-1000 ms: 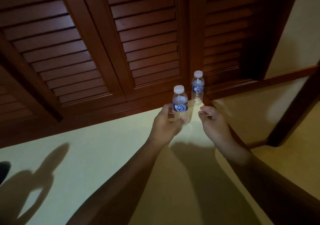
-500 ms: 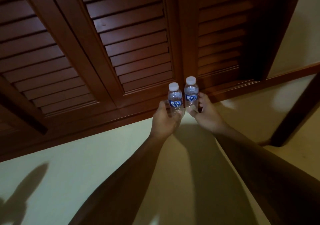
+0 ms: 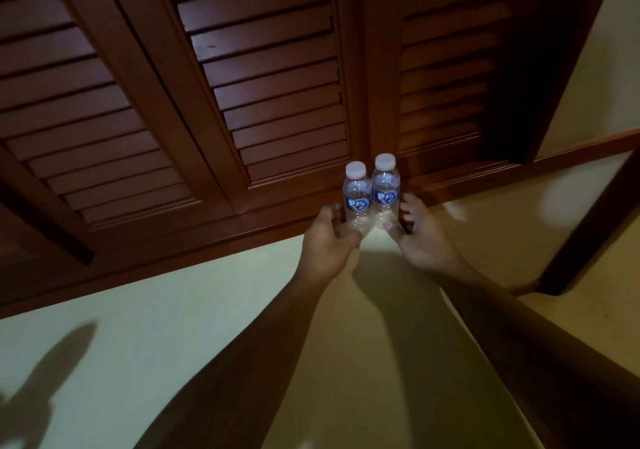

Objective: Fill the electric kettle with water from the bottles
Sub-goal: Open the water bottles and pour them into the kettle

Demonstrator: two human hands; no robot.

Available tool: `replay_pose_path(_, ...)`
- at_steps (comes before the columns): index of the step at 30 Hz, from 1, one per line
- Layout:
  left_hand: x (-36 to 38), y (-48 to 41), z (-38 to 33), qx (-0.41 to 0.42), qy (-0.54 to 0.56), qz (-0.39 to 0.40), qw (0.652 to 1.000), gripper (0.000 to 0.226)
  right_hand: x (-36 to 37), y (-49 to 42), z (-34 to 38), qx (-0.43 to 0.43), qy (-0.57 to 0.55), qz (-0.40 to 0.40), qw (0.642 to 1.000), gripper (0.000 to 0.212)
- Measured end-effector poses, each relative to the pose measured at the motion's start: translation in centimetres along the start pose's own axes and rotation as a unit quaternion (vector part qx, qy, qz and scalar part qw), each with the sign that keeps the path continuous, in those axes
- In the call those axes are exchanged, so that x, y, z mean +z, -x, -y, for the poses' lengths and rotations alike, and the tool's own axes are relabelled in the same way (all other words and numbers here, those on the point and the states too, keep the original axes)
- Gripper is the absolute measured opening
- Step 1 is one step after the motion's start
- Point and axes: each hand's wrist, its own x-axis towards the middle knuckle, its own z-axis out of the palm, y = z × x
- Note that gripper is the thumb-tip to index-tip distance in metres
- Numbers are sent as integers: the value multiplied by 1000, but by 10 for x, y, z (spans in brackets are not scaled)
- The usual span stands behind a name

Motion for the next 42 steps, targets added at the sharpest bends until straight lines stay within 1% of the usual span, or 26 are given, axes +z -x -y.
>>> replay_pose_path(2, -10, 18, 2, 7, -6, -4, 1000, 68, 1, 23, 5, 18, 1, -33, 999, 70)
replay_pose_path(4, -21, 40, 7, 17, -11, -19, 1000, 60, 7, 52, 8, 16, -6, -62, 998, 59)
replay_pose_path(5, -26, 52, 11, 24, -10, -29, 999, 51, 13, 67, 10, 1, -6, -71, 997, 54)
replay_pose_path(7, -40, 80, 15, 32, -20, -42, 998, 38, 31, 97, 14, -61, 2, -66, 996, 48)
replay_pose_path(10, -66, 124, 22, 47, -38, -52, 997, 45, 66, 133, 23, -157, 37, -3, 987, 43)
replay_pose_path(11, -75, 138, 29, 53, -54, -59, 995, 42, 77, 144, 30, -177, 45, 24, 983, 42)
replay_pose_path(13, -95, 163, 45, 53, -76, -77, 993, 41, 100, 162, 47, -187, 44, 76, 978, 42)
replay_pose_path(16, -127, 201, 62, 27, -85, -108, 990, 42, 135, 187, 67, -197, 23, 138, 970, 42)
replay_pose_path(18, -149, 228, 71, 16, -79, -137, 987, 58, 157, 203, 80, -215, 14, 171, 962, 42)
replay_pose_path(19, -160, 242, 77, 5, -75, -149, 986, 62, 168, 210, 86, -221, 9, 190, 957, 42)
replay_pose_path(21, -182, 270, 88, -13, -83, -168, 982, 52, 188, 228, 100, -236, -6, 225, 945, 42)
replay_pose_path(24, -212, 318, 105, -25, -111, -218, 969, 42, 217, 261, 120, -283, -27, 254, 925, 43)
replay_pose_path(30, -263, 431, 127, -61, -173, -295, 938, 40, 267, 343, 152, -349, -46, 339, 873, 43)
replay_pose_path(36, -322, 527, 156, -84, -156, -383, 907, 35, 316, 425, 184, -401, -62, 390, 827, 41)
replay_pose_path(39, -358, 561, 172, -91, -152, -402, 898, 34, 350, 463, 204, -421, -67, 398, 812, 41)
replay_pose_path(42, -399, 584, 188, -100, -167, -404, 894, 36, 391, 492, 226, -430, -31, 398, 810, 45)
